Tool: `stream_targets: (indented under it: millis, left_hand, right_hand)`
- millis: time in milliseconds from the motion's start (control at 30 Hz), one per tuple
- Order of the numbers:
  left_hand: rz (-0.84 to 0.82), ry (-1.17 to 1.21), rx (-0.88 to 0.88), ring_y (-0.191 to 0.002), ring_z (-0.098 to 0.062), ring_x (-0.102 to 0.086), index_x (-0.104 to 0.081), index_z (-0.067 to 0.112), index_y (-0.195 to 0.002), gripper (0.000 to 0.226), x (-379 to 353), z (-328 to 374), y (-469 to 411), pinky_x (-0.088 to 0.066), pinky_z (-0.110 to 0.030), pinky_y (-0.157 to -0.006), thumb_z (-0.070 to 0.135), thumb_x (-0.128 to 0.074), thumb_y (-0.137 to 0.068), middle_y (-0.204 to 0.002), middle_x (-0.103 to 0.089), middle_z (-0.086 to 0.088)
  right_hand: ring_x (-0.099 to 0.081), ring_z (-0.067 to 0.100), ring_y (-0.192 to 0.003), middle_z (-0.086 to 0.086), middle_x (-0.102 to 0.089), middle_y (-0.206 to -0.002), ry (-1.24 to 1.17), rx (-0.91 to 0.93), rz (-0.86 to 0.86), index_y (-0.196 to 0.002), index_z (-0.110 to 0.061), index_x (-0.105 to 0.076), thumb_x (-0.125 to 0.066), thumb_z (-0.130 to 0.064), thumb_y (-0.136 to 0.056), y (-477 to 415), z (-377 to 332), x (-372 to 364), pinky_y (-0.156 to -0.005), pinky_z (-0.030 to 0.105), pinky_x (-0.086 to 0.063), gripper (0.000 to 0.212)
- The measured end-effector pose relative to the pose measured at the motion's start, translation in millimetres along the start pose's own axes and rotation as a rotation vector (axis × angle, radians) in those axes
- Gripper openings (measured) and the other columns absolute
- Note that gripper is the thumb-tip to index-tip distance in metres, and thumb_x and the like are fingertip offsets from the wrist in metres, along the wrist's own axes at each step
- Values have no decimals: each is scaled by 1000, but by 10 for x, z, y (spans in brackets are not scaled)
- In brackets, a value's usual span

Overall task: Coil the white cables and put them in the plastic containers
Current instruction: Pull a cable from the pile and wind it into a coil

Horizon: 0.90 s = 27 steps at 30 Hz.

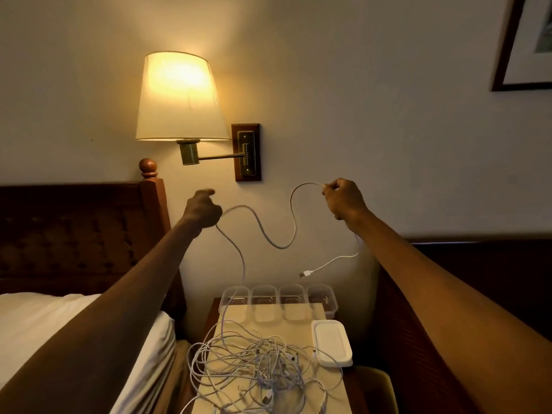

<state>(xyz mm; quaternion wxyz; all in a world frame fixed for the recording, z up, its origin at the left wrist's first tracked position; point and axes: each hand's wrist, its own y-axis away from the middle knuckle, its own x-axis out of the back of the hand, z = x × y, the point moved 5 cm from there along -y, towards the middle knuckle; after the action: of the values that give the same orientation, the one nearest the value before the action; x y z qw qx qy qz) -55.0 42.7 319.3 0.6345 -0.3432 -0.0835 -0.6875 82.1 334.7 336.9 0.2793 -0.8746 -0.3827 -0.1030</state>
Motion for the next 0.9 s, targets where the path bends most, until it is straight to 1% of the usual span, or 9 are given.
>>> stream_targets:
  millis: [67, 200, 300, 467, 533, 600, 667, 833, 900]
  left_hand:
    - [-71, -132, -169, -127, -25, -49, -54, 13, -137, 50, 35, 308, 68, -48, -33, -94, -7, -50, -91, -139, -51, -9]
    - [-100, -45, -443, -117, -21, -57, -61, 15, -125, 28, -33, 847, 190, -50, -36, -94, 16, -57, -97, -127, -60, -3]
    - [-275, -69, -502, -122, -19, -55, -48, 15, -140, 52, -346, 1029, 260, -48, -28, -92, 31, -64, -93, -138, -54, -5]
    - [19, -177, -705, -122, -25, -54, -45, 22, -140, 54, -434, 1100, 245, -48, -39, -98, 32, -66, -92, -140, -51, -8]
    - [87, -218, -850, -108, -21, -62, -60, 17, -125, 33, -399, 1154, 292, -55, -38, -89, 27, -64, -93, -122, -64, -6]
    - [149, -318, -942, -90, -16, -68, -69, 14, -109, 17, -345, 1194, 370, -54, -25, -75, 16, -61, -95, -101, -73, -2]
    - [253, -386, -926, -82, -17, -69, -71, 14, -107, 18, -244, 1156, 389, -42, -16, -67, 9, -59, -95, -91, -74, -1]
    - [314, -510, -443, -95, -25, -65, -68, 22, -110, 21, -10, 591, 94, -46, -42, -81, 11, -59, -94, -98, -72, -2]
    - [238, -588, -420, -105, -29, -60, -63, 24, -122, 27, -71, 482, 72, -47, -45, -82, 22, -62, -95, -114, -68, -6]
  right_hand:
    - [-57, 25, -79, 11, -62, -90, 0, 12, 43, -103, -1, -63, -49, -24, -99, -13, -72, -33, -70, 37, -51, 28]
    - [-48, 13, -61, 0, -53, -73, -155, 64, -76, -101, -7, -61, -49, -27, -100, 62, -259, -179, -50, 24, -41, 23]
    - [-43, 9, -56, -2, -49, -68, -211, 144, -156, -101, -10, -59, -48, -28, -101, 187, -435, -283, -45, 16, -36, 21]
    - [-37, 10, -51, 1, -45, -63, -297, 102, -264, -90, -14, -59, -47, -27, -102, 278, -556, -236, -40, 19, -32, 21]
    - [-36, 11, -50, 1, -44, -61, -296, 105, -295, -87, -15, -60, -49, -28, -101, 291, -563, -202, -41, 20, -31, 22]
    - [-35, 11, -49, 1, -43, -60, -268, 105, -320, -86, -14, -61, -50, -31, -100, 308, -554, -186, -41, 20, -31, 25]
    - [-33, 11, -49, 0, -42, -60, -241, 80, -365, -86, -12, -61, -51, -36, -99, 342, -521, -168, -41, 20, -30, 29]
    - [-32, 7, -45, -1, -41, -62, -194, -3, -559, -86, -10, -60, -49, -37, -101, 454, -386, -116, -40, 19, -29, 33]
    - [-32, 6, -43, -2, -41, -61, -183, 20, -603, -87, -10, -60, -48, -36, -101, 470, -399, -113, -40, 18, -29, 32]
